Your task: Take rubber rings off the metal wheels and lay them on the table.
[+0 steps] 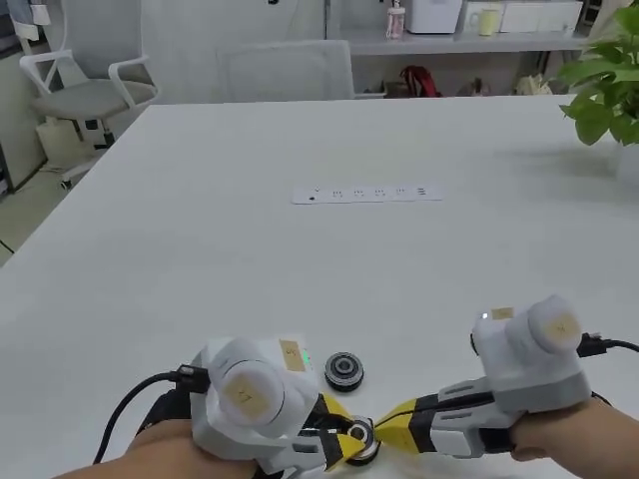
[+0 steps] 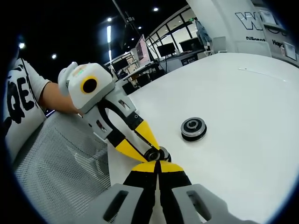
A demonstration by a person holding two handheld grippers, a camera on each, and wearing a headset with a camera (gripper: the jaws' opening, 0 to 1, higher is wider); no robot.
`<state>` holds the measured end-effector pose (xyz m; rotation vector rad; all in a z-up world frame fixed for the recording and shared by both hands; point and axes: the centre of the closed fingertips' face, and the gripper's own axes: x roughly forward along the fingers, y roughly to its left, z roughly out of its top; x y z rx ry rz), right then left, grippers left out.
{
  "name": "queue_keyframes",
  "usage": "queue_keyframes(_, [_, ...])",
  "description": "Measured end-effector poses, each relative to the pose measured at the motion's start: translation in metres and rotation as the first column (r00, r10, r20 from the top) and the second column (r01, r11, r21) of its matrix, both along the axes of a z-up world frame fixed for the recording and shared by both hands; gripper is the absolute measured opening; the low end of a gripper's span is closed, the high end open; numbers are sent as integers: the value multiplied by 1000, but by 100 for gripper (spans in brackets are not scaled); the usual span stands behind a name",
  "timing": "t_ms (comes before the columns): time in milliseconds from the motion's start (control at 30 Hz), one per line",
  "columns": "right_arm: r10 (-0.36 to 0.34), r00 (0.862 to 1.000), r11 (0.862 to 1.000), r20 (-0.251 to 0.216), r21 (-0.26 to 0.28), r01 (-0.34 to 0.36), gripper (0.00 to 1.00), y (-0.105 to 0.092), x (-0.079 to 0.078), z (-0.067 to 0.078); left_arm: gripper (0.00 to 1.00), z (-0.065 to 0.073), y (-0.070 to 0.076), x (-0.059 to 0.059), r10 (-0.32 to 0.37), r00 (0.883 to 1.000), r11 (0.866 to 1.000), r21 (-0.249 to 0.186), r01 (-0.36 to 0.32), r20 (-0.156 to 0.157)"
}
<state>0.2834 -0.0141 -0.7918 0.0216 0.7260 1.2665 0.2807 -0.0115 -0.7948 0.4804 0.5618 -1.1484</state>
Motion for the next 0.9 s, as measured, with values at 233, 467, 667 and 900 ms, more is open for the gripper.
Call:
queue_keyframes(233, [23,1000,1000,2,18,-23,0,5,-5,4,12,0,0,-1,-3,1000,1000,3,3,4])
queue_keyframes(467, [68,998,997,10,34,-69,0,11,-15,8,12,0,-1,-1,-3,1000,1000,1,3,9])
queue_keyframes(667, [56,998,998,19,16,-57,0,5,-12,3,12,1,-1,-1,-6,1000,1000,-6,6,11])
queue_keyframes(900, [51,998,999,25,12,-51,0,5,-9,2,13,1,-1,-2,-12,1000,1000,-20,12,22])
